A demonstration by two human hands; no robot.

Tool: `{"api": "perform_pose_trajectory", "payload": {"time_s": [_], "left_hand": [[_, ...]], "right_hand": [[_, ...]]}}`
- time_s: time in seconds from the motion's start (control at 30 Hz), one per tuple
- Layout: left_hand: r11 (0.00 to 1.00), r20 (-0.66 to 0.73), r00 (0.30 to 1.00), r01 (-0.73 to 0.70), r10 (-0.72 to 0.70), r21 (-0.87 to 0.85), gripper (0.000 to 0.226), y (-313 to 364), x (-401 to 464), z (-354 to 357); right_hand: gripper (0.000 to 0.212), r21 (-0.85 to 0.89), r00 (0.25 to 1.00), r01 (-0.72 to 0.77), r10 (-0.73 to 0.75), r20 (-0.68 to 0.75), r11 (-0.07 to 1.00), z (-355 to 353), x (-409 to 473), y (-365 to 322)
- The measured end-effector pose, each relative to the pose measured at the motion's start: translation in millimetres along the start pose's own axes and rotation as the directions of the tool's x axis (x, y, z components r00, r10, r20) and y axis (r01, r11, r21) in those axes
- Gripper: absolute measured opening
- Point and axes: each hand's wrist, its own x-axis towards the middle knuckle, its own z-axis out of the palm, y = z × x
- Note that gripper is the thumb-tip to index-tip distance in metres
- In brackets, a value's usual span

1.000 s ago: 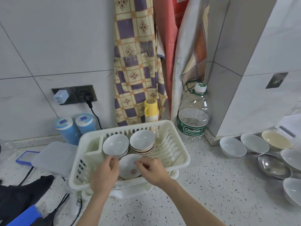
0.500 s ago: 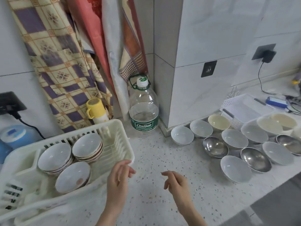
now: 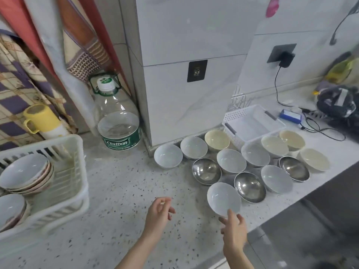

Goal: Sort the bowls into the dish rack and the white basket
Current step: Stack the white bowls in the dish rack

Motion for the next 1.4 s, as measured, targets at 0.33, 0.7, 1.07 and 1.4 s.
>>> {"api": "perform_pose_trajectory", "payload": {"time_s": [0.33, 0.7, 1.07, 1.4], "left_hand": [[0.994, -0.128, 0.986, 0.107, -0.105, 0.012, 0.02, 15, 45, 8], [0.9, -0.116, 0.896, 0.411, -0.428, -0.147, 0.023, 62, 122, 9], [0.89, -0.175, 0.892, 0.36, -0.416, -0.28, 0.028, 53, 143, 19], [0.943, -0.211, 0.92, 0.315, -0.331, -0.105, 0.037, 46, 93, -35]], "right_hand": [[0.028, 0.12, 1.0, 0.011, -0.014, 0.026, 0.993, -1, -5, 2], [0.045, 0.101, 0.966, 0.042, -0.066, 0.249, 0.994, 20, -1, -20], [0.04, 0.066, 0.946, 0.089, -0.105, 0.305, 0.994, 25, 2, -31], [0.042, 0.013, 0.93, 0.13, -0.127, 0.345, 0.991, 39, -20, -27]]}}
